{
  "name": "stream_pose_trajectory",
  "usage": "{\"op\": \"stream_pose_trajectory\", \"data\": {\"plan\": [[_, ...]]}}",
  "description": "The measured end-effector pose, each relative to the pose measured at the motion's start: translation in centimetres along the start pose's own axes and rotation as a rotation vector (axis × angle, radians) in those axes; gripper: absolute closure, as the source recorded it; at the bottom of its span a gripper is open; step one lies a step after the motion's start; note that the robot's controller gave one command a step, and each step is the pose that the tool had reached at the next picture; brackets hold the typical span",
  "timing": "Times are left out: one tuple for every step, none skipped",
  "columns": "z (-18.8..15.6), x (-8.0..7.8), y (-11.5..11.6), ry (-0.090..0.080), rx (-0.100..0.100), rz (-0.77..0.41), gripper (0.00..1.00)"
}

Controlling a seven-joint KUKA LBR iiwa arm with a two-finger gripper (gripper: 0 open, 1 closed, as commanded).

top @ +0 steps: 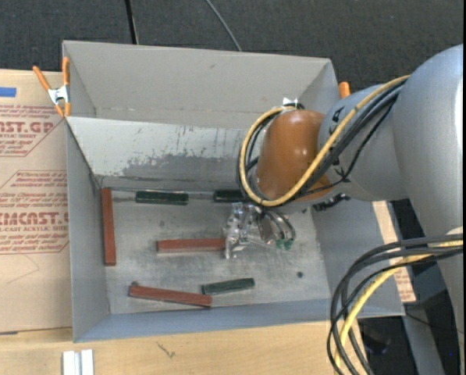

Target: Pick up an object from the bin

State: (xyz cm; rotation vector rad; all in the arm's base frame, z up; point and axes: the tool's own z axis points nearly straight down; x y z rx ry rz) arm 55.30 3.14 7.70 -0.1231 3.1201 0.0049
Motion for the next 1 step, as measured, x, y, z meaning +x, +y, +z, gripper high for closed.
{"op": "stream_pose_trajectory", "data": {"plan": [[-13.79,0.7,0.33,0.018,0.002,-0.014,1.0]]}}
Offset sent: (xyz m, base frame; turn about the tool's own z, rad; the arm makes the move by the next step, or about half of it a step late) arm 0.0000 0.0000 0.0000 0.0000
